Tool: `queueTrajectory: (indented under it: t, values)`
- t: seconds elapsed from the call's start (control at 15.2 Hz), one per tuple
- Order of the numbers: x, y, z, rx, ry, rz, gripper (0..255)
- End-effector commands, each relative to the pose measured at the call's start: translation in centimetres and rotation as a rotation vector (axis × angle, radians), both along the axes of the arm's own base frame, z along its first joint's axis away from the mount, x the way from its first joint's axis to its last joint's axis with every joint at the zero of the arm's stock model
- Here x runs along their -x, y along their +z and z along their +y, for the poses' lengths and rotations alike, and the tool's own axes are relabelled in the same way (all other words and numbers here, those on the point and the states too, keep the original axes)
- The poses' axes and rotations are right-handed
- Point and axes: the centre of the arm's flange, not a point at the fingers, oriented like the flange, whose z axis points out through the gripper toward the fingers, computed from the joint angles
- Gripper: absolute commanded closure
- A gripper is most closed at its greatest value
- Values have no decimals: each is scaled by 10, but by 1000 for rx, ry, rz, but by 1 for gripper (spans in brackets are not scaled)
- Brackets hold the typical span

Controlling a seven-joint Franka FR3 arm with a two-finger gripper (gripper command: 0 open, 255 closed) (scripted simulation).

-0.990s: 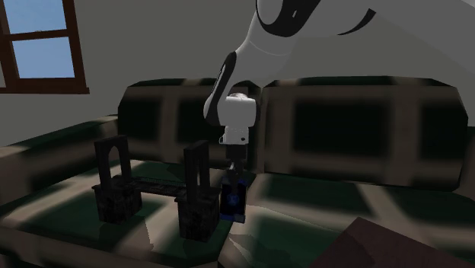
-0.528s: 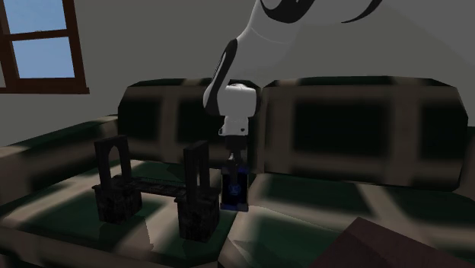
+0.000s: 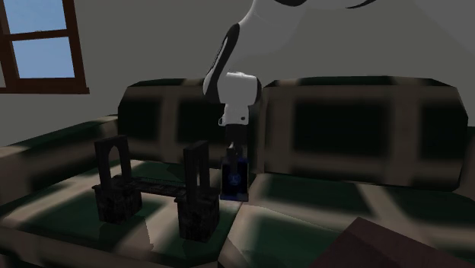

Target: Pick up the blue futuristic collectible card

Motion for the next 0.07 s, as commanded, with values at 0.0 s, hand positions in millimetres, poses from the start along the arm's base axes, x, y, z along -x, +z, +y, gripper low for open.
queueTrajectory:
  t: [0.0]
  values:
    - [0, 4, -1, 0, 0, 0, 255]
